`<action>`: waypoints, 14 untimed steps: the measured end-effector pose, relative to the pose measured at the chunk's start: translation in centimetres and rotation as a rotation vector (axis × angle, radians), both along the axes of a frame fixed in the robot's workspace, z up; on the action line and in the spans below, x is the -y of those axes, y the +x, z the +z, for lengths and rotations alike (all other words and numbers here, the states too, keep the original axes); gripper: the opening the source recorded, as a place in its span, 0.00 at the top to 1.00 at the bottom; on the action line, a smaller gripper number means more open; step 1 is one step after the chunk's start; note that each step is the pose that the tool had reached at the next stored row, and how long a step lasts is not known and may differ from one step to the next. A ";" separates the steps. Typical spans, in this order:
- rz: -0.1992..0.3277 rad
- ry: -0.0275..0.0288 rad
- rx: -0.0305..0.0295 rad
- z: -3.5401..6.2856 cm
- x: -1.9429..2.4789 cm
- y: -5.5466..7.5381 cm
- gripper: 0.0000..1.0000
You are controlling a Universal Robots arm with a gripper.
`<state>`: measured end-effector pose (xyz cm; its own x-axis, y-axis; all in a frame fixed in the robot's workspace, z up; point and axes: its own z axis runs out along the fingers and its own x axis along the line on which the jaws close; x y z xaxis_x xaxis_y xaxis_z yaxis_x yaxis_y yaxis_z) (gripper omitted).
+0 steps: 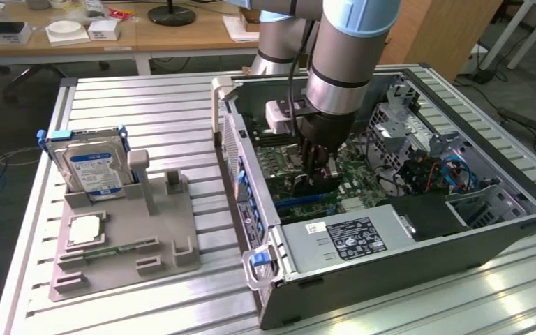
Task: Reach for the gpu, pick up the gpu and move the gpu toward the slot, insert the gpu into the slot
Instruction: 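Insert the gpu into the slot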
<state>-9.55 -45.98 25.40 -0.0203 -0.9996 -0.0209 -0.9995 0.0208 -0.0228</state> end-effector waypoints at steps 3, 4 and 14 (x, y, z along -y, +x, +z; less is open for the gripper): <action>0.000 -0.0003 -0.0004 -0.07 0.00 0.0 0.74; 0.000 -0.0003 -0.0004 -0.07 0.00 0.0 0.74; 0.000 0.0000 -0.0003 -0.12 0.00 -0.1 0.74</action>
